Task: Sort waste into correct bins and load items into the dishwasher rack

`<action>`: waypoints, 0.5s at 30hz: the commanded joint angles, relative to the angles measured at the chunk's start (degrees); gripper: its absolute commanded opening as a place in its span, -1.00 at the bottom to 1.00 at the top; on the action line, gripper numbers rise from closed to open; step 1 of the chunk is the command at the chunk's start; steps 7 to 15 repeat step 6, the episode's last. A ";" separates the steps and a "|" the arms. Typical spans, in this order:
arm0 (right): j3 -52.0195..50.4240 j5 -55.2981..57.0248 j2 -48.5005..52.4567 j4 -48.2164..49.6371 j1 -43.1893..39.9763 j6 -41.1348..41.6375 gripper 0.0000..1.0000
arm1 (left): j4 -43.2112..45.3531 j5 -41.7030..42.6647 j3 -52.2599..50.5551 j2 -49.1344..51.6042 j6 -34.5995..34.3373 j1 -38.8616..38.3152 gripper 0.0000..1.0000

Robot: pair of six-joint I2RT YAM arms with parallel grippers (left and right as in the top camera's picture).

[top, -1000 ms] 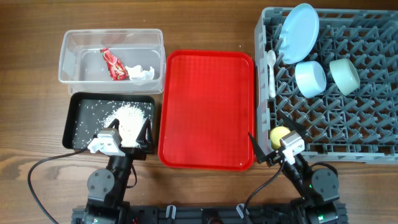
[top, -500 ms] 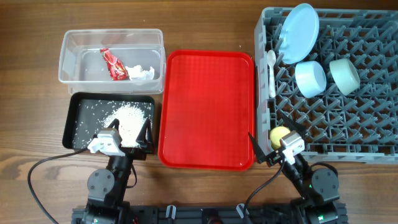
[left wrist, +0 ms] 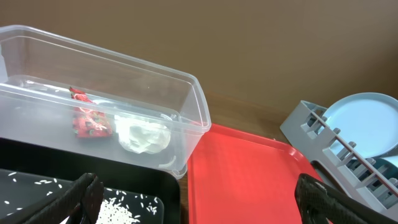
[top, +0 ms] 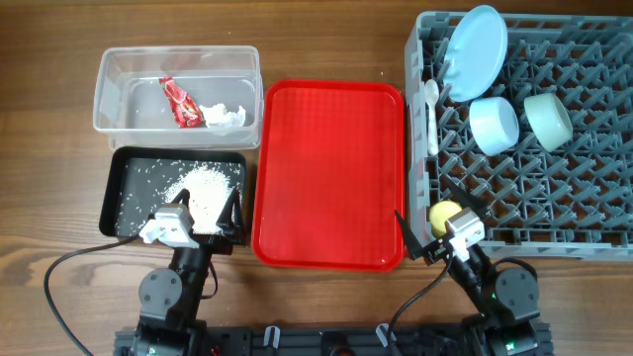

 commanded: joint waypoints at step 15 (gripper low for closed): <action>-0.07 0.31 -0.35 0.11 -0.31 -0.28 0.99 | 0.00 0.04 -0.26 -0.44 0.13 0.28 1.00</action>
